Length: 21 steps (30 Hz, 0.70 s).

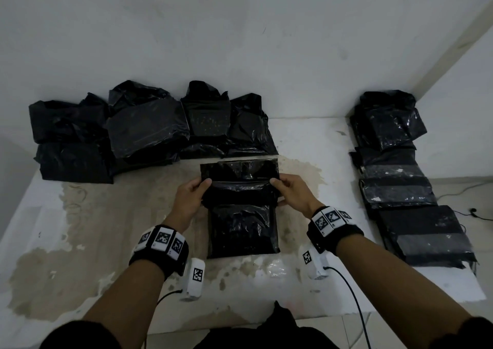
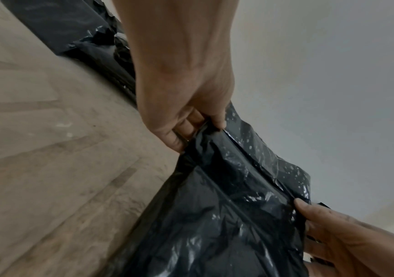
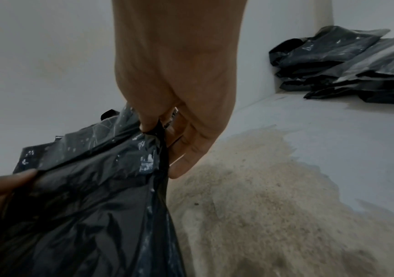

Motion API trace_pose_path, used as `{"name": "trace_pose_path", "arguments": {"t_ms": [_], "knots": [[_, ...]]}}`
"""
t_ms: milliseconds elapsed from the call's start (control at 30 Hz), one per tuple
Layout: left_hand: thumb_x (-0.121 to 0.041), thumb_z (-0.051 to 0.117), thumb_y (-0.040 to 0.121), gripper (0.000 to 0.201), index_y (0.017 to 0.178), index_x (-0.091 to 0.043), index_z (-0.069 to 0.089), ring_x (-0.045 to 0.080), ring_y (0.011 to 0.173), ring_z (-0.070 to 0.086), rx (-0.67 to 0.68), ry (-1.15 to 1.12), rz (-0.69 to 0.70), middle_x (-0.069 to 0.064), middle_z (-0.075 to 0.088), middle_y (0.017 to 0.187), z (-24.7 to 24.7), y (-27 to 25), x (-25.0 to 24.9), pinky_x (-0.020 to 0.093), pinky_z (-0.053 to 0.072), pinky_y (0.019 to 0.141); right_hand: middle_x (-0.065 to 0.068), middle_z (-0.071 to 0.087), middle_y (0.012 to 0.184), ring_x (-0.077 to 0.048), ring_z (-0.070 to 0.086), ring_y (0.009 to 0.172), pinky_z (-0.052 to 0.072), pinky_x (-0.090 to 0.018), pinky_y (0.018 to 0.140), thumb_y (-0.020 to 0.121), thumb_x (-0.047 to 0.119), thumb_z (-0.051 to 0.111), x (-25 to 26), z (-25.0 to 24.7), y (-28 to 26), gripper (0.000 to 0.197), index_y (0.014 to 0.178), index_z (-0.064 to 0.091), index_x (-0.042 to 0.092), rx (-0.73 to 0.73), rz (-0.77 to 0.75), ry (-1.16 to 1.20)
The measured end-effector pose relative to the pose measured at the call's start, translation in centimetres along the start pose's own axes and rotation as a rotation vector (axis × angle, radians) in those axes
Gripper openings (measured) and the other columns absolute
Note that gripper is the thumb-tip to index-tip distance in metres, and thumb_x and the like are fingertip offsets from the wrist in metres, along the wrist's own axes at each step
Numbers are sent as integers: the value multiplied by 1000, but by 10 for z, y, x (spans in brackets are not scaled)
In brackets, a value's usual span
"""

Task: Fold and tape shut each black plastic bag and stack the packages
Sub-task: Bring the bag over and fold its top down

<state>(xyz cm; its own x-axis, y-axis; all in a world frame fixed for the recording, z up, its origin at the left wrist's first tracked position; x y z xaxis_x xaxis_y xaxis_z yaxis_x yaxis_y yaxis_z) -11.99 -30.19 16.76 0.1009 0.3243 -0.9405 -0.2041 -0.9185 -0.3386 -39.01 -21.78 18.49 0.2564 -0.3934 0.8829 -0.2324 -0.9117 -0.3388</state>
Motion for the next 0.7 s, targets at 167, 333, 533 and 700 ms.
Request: {"name": "trace_pose_path", "arguments": {"t_ms": [167, 333, 533, 700], "knots": [[-20, 62, 99, 12, 99, -15, 72, 11, 80, 71, 35, -3, -20, -4, 76, 85, 1, -3, -2, 24, 57, 69, -31, 66, 95, -33, 68, 79, 62, -44, 68, 102, 31, 60, -3, 1, 3, 36, 100, 65, -5, 10, 6, -75], [-16, 60, 100, 13, 105, -11, 71, 9, 76, 69, 31, 0, 3, -7, 73, 78, 0, 2, -15, 25, 60, 72, -12, 50, 74, -23, 51, 71, 52, -35, 58, 99, 22, 65, 12, -12, 3, 32, 81, 57, -3, -78, -27, -57], [-14, 62, 98, 11, 102, -11, 72, 9, 83, 68, 50, 62, 19, -3, 74, 87, -4, 0, -21, 17, 56, 71, -2, 43, 64, -15, 43, 56, 49, -29, 55, 101, 18, 61, 0, -13, -4, 15, 96, 72, 9, -55, 72, 44], [-13, 64, 97, 13, 104, -9, 74, -10, 73, 65, 62, 356, 227, -6, 72, 89, -6, -7, -44, 6, 47, 70, -3, 60, 67, -16, 54, 58, 52, -31, 59, 103, 19, 58, 5, -10, -14, 15, 106, 70, 10, 5, 66, 180]]}}
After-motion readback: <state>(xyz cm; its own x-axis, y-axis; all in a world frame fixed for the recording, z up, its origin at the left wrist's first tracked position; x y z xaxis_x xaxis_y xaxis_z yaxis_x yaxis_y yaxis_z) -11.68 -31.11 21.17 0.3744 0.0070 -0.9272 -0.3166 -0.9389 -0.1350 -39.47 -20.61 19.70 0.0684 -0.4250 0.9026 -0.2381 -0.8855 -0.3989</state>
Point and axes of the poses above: each hand's wrist, its own y-axis towards the middle knuckle, its own z-axis out of the palm, x = y × z, the point moved 9 cm from there along y, towards the middle knuckle
